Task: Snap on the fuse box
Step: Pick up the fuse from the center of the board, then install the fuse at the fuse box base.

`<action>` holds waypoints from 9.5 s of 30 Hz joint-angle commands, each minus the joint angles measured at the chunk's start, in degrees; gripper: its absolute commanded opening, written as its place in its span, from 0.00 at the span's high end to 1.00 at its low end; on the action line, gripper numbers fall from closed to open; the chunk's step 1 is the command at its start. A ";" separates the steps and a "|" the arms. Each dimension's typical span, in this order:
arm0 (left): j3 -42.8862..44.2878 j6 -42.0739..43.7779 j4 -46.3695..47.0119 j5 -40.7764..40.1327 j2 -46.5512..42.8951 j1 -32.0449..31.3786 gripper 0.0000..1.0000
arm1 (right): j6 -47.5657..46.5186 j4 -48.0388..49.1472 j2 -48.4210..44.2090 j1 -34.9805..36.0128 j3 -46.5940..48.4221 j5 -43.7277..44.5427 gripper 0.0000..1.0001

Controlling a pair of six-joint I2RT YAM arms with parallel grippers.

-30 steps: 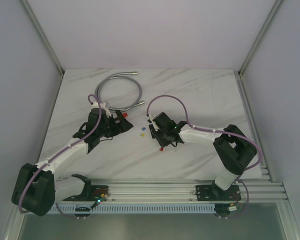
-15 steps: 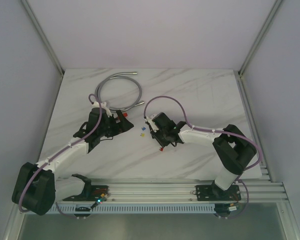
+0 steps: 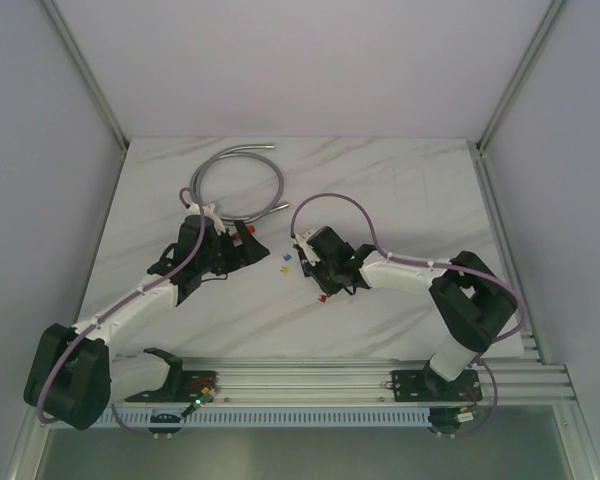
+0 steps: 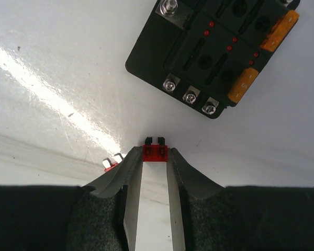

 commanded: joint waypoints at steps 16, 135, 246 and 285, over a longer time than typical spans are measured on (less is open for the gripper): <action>2.87 -8.43 14.05 15.82 7.43 -2.02 0.18 | 2.05 8.77 -12.82 0.41 -3.97 -6.92 0.76; -6.44 -39.40 34.75 -6.76 -15.28 -11.70 1.00 | 58.01 76.14 -22.02 3.20 -19.88 -2.60 0.57; -0.25 3.49 1.61 -4.67 -0.95 0.50 0.00 | 21.91 -22.97 22.10 -3.32 36.81 14.55 1.00; 0.08 3.36 1.59 -4.03 -0.59 0.51 0.00 | 22.00 -20.72 20.12 -2.93 34.14 14.59 0.77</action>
